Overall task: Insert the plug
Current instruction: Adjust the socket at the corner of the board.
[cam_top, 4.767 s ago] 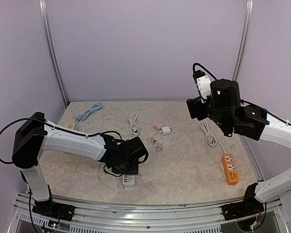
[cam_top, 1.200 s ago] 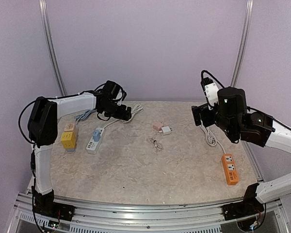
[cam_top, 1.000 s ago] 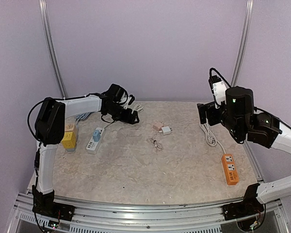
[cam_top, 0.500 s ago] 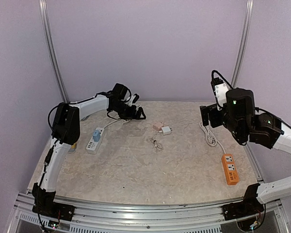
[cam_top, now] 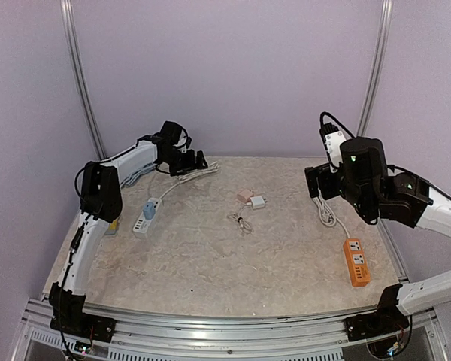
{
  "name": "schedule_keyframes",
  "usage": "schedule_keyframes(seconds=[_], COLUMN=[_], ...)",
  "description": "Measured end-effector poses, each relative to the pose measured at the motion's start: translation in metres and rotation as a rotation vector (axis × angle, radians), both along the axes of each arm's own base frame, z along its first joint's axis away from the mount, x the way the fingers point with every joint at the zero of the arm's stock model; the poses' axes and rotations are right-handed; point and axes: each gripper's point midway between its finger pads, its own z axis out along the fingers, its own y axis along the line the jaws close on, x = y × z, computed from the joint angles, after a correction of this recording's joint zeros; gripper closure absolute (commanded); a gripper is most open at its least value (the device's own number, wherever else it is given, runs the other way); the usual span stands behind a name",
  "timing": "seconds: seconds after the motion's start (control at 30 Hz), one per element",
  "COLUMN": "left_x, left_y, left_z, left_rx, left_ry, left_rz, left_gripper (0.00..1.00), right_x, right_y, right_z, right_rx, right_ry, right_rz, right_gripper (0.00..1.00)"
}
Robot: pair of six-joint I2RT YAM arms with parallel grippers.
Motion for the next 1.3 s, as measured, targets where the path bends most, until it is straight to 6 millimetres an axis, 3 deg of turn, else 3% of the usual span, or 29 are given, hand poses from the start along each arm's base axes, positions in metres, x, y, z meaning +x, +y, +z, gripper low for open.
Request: schedule_keyframes(seconds=[0.17, 0.33, 0.6, 0.8, 0.9, 1.03, 1.17, 1.3], left_x=[0.021, 0.015, -0.004, -0.019, -0.016, -0.015, -0.017, -0.017], left_y=[0.028, 0.03, -0.032, -0.067, -0.07, -0.063, -0.051, -0.035], left_z=[0.005, 0.014, 0.073, 0.074, 0.065, 0.034, -0.001, -0.021], left_rx=[-0.006, -0.005, -0.06, -0.089, -0.085, -0.06, -0.053, -0.058], left_ry=[-0.032, -0.073, -0.215, -0.213, -0.198, -0.134, -0.035, 0.043], left_rz=[0.11, 0.108, -0.048, -0.15, -0.162, -0.159, -0.137, -0.096], left_gripper=[0.01, 0.01, 0.01, 0.01, 0.01, 0.01, 0.01, 0.01], right_x=[0.0, 0.0, -0.003, -0.004, -0.004, -0.005, -0.005, -0.005], right_y=[0.001, 0.001, -0.002, -0.004, -0.004, -0.005, -0.005, -0.005], right_z=[0.0, 0.001, 0.004, 0.003, 0.003, 0.003, 0.002, 0.002], right_rx=[0.001, 0.009, 0.021, 0.018, 0.016, 0.015, 0.016, 0.018], right_ry=[0.005, 0.009, 0.008, 0.011, 0.013, 0.014, 0.017, 0.017], right_rz=[0.002, 0.002, 0.0, -0.001, -0.001, -0.001, -0.002, -0.003], right_gripper=[0.0, 0.0, 0.0, 0.0, 0.0, 0.0, 0.0, 0.0])
